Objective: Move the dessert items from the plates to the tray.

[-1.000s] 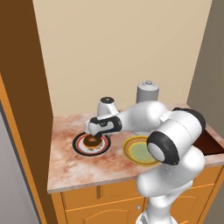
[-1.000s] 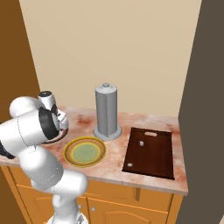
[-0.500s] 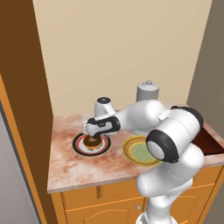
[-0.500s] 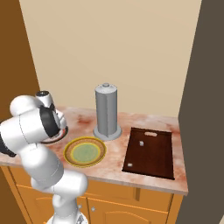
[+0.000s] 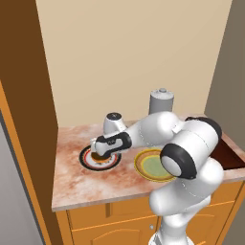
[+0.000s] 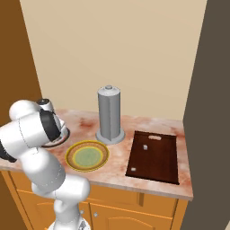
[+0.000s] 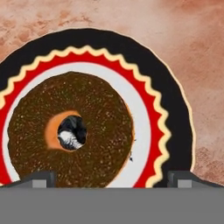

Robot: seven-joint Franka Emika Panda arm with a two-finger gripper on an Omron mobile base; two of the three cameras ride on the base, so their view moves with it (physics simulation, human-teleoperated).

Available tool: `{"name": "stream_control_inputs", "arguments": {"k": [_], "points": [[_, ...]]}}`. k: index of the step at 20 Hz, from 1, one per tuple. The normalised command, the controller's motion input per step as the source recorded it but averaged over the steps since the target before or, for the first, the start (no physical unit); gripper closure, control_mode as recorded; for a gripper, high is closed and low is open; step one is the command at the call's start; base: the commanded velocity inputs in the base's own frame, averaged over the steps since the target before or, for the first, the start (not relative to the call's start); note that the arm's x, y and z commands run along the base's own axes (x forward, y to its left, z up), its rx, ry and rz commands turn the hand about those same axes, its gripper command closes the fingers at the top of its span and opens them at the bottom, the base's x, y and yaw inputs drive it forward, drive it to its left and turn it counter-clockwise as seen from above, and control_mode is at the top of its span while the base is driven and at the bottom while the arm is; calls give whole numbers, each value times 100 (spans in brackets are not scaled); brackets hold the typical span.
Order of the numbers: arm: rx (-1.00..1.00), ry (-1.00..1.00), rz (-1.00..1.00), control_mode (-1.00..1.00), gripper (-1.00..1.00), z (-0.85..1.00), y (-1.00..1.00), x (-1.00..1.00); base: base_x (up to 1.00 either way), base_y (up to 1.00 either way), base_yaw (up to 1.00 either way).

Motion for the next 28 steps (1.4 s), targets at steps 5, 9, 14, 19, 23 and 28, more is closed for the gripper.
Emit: {"name": "stream_control_inputs", "arguments": {"k": [5, 9, 14, 19, 23, 28], "points": [[0, 0, -2, -100, -100, 0, 0, 32, 0, 0, 0], [0, 0, -2, -100, -100, 0, 0, 32, 0, 0, 0], [0, 0, -1, -100, -100, 0, 7, 6, 0, 0, 0], [0, 0, 0, -100, -100, -4, 8, 0, 0, 0, 0], [0, 0, -2, -100, -100, -9, 0, 0, 0, 0, 0], [0, 0, -4, -100, -100, -4, -2, 0, 0, 0, 0]]}}
